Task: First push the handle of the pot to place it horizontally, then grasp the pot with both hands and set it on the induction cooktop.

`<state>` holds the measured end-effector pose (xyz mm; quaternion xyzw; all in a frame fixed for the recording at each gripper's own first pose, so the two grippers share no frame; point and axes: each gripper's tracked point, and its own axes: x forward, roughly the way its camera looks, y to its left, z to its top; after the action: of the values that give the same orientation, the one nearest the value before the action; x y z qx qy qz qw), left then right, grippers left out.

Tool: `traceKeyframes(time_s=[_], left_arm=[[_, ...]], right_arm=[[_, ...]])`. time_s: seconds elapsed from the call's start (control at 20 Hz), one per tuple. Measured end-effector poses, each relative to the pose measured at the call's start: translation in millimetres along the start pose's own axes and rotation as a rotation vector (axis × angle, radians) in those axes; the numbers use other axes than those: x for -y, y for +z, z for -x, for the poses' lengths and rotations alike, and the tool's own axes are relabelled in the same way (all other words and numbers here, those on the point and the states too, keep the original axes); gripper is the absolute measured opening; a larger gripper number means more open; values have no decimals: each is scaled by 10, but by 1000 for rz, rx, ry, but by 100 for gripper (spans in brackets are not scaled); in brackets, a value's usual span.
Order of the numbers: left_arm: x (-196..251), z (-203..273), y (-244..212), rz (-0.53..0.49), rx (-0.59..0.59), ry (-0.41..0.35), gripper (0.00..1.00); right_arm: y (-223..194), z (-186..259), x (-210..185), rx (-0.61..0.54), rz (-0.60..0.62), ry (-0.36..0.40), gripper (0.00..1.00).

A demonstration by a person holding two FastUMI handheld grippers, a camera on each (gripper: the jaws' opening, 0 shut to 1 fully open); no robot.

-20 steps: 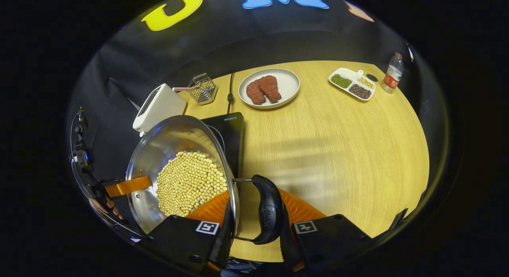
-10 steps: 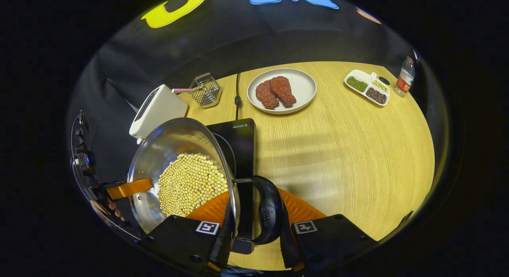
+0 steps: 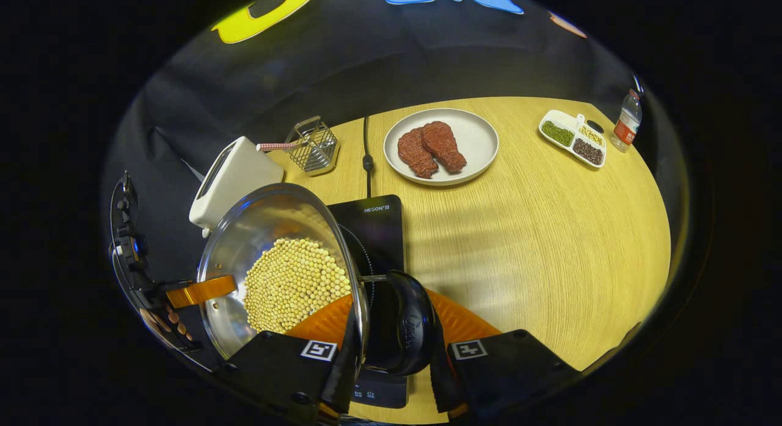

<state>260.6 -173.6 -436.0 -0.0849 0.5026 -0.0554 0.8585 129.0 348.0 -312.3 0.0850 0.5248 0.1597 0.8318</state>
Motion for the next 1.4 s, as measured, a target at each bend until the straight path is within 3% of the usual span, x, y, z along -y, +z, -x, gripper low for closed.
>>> traceKeyframes(time_s=[0.05, 0.1, 0.2, 0.25, 0.3, 0.4, 0.45, 0.65, 0.8, 0.85, 0.9, 0.95, 1.0, 1.05, 1.1, 1.25, 1.3, 1.4], left_arm=[[1, -12, -12, 1, -4, -2, 55], [-3, -13, -9, 3, -8, -3, 49], [3, -30, 15, 5, -3, -6, 52], [2, -32, -12, 6, -5, -6, 55], [8, -34, -10, 6, -9, -6, 49], [24, -53, -24, 10, -16, -6, 49], [28, -32, -21, 12, -14, -7, 55], [29, -2, -20, 2, -7, -2, 54], [50, -61, -61, 2, -22, 26, 58], [58, -63, -77, -4, -26, 38, 61], [58, -64, -57, -26, -26, 52, 58], [15, -45, -51, -62, -27, 84, 65], [-32, -41, -27, -91, -35, 120, 59], [-22, 21, -9, -102, -35, 138, 75], [-36, 64, 35, -110, -24, 156, 81], [-42, 197, 36, -139, -25, 195, 81], [-42, 252, 61, -155, -18, 205, 84], [-18, 440, 149, -175, 18, 233, 78]], right_arm=[[4, -18, 1, -3, -2, -2, 50], [-2, -46, -1, -6, -4, -2, 51], [1, -91, -8, -7, -8, -4, 57], [5, -116, -11, -7, -7, -5, 53], [-7, -140, -21, -12, -7, -6, 53], [-29, -193, -19, -20, -4, -4, 54], [-29, -206, -14, -21, -1, -1, 53], [-13, -290, -14, -18, -3, 16, 54], [-8, -295, -8, -21, 2, 27, 57], [-4, -300, -5, -24, 5, 33, 54], [-9, -300, -8, -24, 8, 37, 58], [-2, -285, -14, -21, 10, 42, 57], [10, -269, -12, -18, 11, 42, 58], [10, -251, -18, -16, 15, 49, 57], [6, -229, -2, -15, 26, 51, 70], [29, -115, 136, 14, 61, 21, 99], [44, -60, 152, 27, 64, 21, 99], [73, 85, 174, 60, 65, 32, 99]])
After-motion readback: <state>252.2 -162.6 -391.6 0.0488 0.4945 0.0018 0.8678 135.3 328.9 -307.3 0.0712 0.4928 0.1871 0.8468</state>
